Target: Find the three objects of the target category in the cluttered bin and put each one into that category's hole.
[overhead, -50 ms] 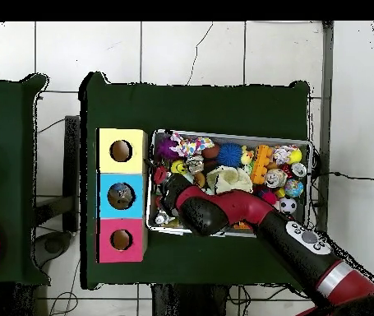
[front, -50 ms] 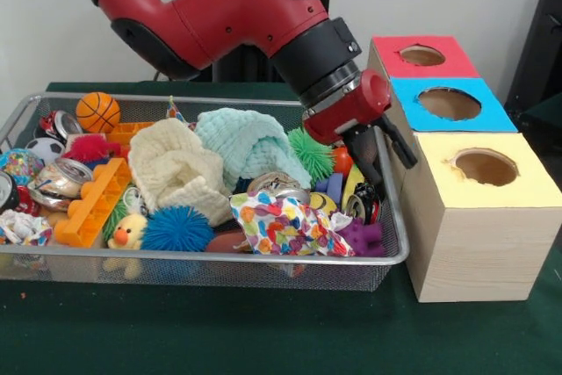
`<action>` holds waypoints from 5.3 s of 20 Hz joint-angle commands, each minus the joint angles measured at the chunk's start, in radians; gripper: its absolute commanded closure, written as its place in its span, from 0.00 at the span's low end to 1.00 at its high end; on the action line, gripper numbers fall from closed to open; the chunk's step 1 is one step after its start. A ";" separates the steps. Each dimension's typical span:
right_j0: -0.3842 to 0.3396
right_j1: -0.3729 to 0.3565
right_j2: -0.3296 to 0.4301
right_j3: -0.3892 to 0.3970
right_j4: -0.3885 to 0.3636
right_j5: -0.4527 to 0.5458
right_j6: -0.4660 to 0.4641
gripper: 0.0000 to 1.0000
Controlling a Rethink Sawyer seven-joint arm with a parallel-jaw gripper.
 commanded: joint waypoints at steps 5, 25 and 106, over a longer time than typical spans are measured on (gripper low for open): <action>0.067 -0.067 -0.207 -0.141 -0.035 0.021 0.005 0.00; 0.013 0.071 -0.179 -0.297 -0.307 -0.089 -0.076 0.00; 0.128 -0.040 -0.468 -0.061 0.337 0.311 -0.225 0.00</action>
